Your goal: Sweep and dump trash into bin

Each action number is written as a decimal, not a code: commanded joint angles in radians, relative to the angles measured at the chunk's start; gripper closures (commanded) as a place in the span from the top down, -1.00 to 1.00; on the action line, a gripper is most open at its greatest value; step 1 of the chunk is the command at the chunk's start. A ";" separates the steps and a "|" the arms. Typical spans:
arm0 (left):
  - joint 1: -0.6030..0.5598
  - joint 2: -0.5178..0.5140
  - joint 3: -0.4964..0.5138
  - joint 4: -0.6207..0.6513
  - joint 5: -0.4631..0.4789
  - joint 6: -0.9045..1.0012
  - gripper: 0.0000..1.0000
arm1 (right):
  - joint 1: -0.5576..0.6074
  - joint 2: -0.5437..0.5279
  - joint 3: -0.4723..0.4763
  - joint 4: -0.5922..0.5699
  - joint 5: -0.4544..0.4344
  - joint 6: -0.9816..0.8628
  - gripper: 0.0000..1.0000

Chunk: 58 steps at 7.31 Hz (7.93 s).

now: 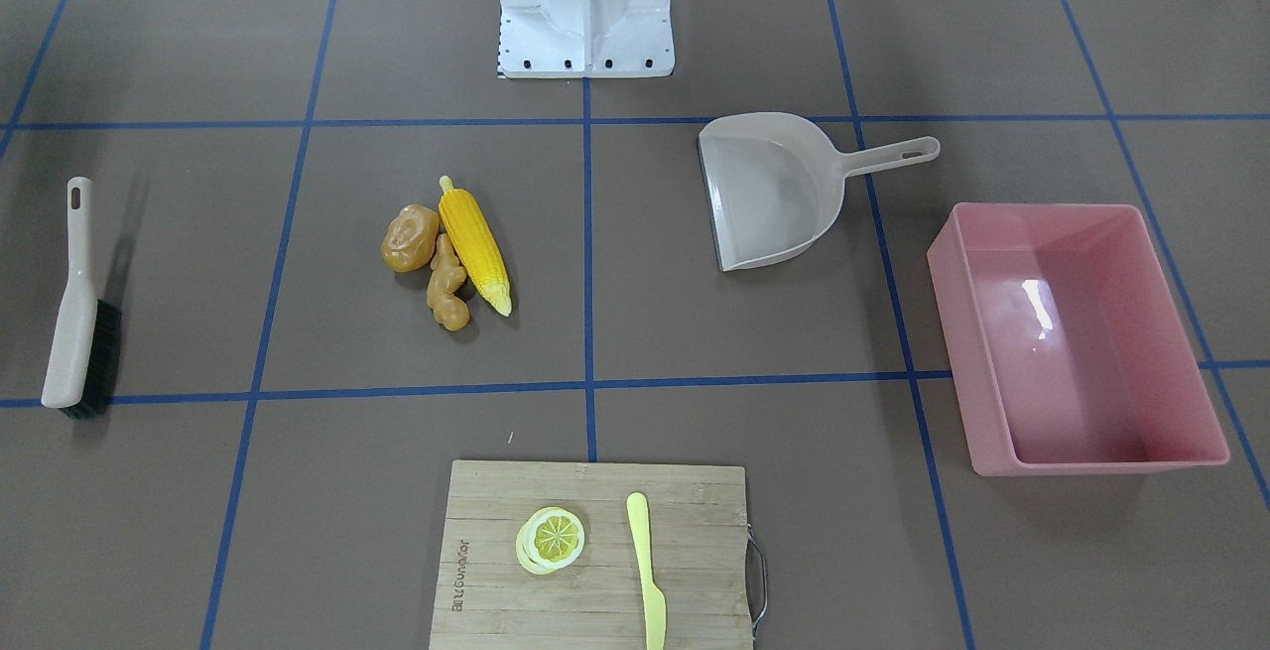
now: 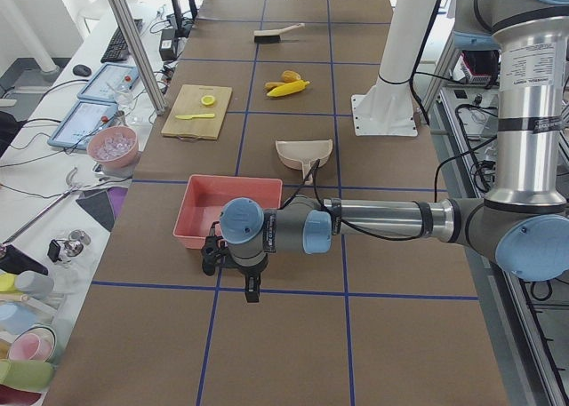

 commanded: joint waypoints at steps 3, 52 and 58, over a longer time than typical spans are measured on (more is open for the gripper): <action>0.006 -0.022 -0.005 0.006 0.000 -0.008 0.98 | -0.049 -0.120 0.150 0.004 -0.001 0.256 1.00; 1.083 -0.047 -0.395 -0.313 0.535 0.264 -1.00 | -0.390 0.090 0.305 -0.011 0.006 0.546 -1.00; 1.051 -0.042 -0.514 -0.217 0.456 0.265 -1.00 | -0.422 0.062 0.141 0.548 0.129 0.878 -1.00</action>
